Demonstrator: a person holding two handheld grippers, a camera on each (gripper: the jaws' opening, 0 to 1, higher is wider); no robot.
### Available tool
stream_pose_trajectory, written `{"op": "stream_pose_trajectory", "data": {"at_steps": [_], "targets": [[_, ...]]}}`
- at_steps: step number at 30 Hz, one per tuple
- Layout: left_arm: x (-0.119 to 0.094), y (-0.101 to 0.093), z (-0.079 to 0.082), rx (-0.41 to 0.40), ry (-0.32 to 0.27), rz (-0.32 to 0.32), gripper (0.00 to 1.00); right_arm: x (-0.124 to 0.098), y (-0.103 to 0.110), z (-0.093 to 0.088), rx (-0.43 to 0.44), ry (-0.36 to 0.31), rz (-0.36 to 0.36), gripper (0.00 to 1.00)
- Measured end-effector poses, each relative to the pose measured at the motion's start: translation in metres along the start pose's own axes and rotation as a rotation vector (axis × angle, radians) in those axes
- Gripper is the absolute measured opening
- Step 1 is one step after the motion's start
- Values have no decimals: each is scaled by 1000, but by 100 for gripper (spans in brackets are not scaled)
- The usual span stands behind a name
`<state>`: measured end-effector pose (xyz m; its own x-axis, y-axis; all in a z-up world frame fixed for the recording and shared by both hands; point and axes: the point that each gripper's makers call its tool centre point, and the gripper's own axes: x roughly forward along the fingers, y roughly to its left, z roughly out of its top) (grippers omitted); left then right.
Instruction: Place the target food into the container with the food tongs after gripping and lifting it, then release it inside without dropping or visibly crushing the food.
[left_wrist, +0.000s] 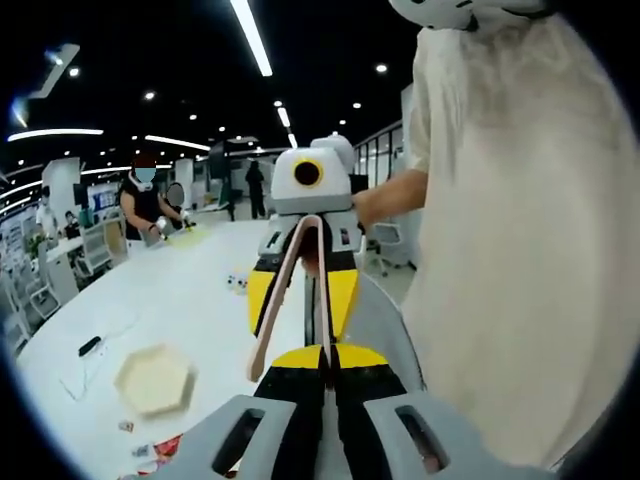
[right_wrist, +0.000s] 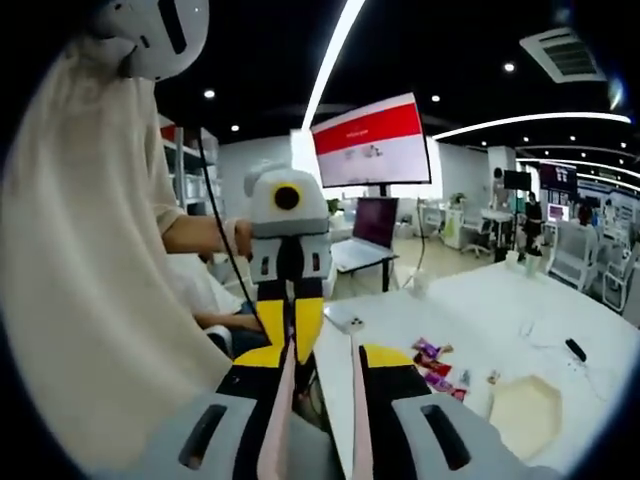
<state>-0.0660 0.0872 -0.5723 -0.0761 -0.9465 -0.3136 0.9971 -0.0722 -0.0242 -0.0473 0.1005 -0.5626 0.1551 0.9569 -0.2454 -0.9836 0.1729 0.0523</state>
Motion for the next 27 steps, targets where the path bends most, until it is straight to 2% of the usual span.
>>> {"op": "stream_pose_trajectory", "data": {"at_steps": [8, 12, 22, 27], "targets": [[-2, 3, 1, -22, -22, 27, 1, 0, -4, 0, 27, 1, -14, 27], [-3, 3, -3, -19, 0, 31, 1, -1, -3, -2, 25, 9, -16, 27], [-4, 4, -4, -32, 5, 48, 1, -4, -5, -3, 28, 20, -15, 25], [-5, 3, -11, -37, 41, 60, 1, -5, -5, -5, 43, 25, -15, 25]]}}
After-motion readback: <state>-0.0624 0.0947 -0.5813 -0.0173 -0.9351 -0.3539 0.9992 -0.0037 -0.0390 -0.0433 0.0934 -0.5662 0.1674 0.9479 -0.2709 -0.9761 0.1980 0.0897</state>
